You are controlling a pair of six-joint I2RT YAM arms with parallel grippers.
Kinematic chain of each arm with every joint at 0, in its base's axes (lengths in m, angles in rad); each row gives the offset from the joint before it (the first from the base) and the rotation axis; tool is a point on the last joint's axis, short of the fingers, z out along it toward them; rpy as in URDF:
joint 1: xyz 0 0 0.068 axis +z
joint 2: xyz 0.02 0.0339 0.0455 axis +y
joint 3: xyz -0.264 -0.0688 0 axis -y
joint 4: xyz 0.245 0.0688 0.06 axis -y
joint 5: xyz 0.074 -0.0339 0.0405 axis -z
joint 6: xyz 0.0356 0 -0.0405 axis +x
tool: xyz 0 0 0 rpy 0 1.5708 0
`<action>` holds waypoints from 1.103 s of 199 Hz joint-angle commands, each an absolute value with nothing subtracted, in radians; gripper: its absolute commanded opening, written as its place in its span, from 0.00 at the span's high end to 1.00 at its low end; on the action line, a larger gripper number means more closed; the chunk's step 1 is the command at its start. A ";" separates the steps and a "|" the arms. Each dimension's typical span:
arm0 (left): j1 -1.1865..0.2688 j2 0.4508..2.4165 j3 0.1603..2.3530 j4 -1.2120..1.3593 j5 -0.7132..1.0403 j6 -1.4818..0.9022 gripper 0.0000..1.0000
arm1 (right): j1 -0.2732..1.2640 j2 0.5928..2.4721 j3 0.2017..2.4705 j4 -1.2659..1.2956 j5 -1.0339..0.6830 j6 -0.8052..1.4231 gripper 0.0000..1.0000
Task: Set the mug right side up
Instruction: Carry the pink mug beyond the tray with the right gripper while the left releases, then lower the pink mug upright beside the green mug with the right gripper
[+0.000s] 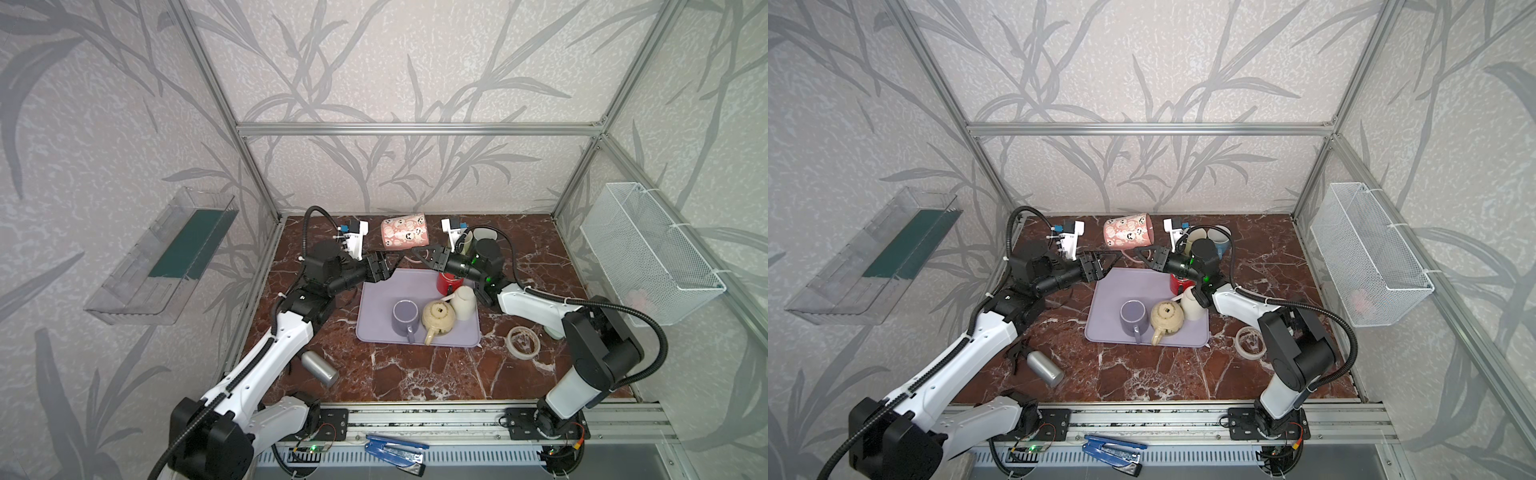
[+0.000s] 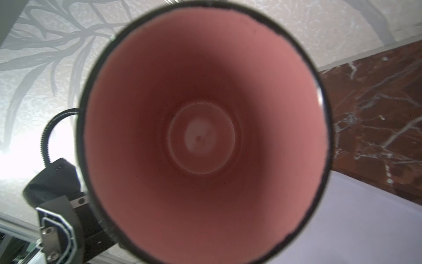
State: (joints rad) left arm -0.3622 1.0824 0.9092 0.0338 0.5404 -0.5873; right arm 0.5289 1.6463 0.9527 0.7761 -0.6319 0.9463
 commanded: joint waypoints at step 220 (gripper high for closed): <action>-0.368 0.914 0.916 -0.582 0.144 -0.326 0.13 | 0.674 2.208 2.157 -0.733 0.413 0.399 1.00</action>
